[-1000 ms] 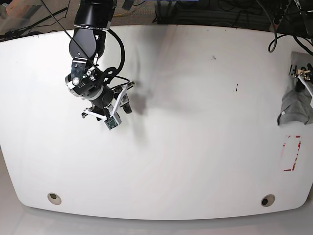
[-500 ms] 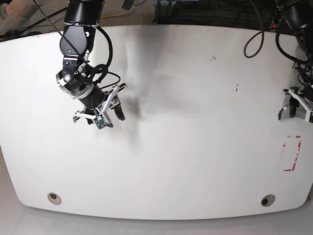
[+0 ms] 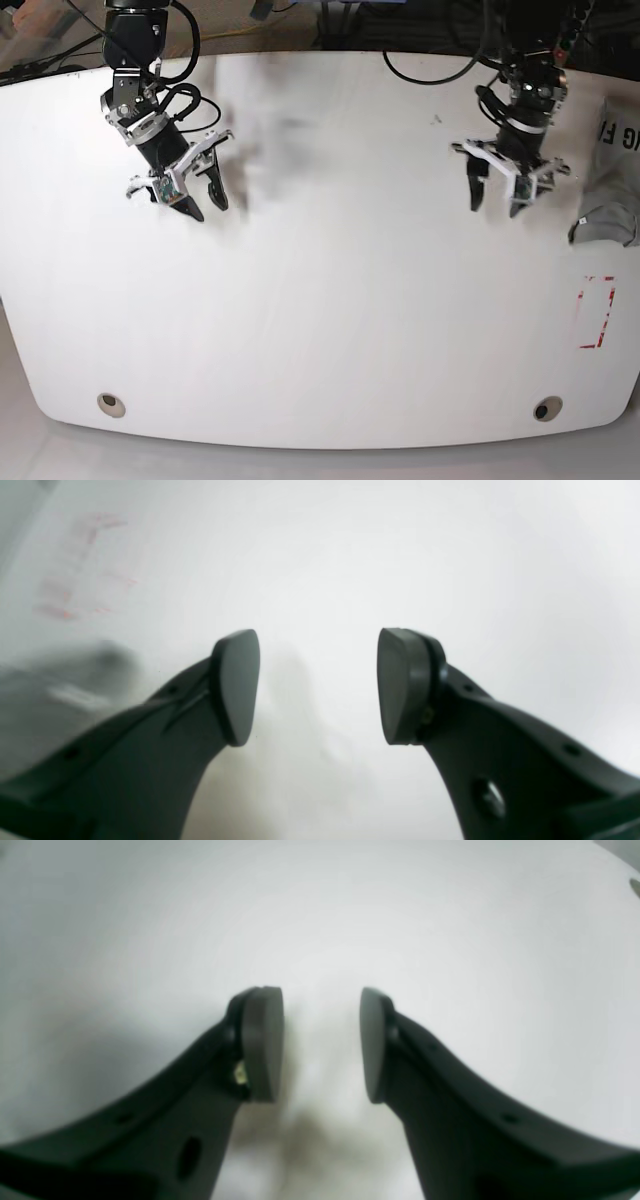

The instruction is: Fold the T-shirt properly

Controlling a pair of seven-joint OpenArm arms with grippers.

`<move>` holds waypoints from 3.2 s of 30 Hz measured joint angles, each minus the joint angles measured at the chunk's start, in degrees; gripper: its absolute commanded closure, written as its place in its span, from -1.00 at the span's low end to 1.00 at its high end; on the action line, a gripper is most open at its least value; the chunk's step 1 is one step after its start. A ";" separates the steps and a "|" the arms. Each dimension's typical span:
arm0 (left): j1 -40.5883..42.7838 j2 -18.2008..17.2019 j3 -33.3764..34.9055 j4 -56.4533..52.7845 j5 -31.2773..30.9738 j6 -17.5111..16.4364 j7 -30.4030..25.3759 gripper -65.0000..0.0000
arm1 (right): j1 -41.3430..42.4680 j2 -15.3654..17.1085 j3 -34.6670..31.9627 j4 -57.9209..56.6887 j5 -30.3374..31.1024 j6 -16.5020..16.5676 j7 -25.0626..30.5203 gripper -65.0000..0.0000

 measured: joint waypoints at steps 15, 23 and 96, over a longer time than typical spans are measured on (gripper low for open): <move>26.01 2.64 9.70 4.09 1.05 3.50 -8.48 -0.02 | -19.56 0.48 8.11 0.50 9.25 -0.37 7.48 0.24; 39.19 2.86 9.84 7.74 0.85 8.48 -8.79 -0.02 | -29.79 0.74 10.10 1.66 14.71 -0.63 8.28 0.24; -14.97 -3.58 7.21 -94.57 -0.37 15.80 -10.19 -0.02 | 5.77 -3.50 -3.02 -74.34 -6.21 -6.99 8.85 0.22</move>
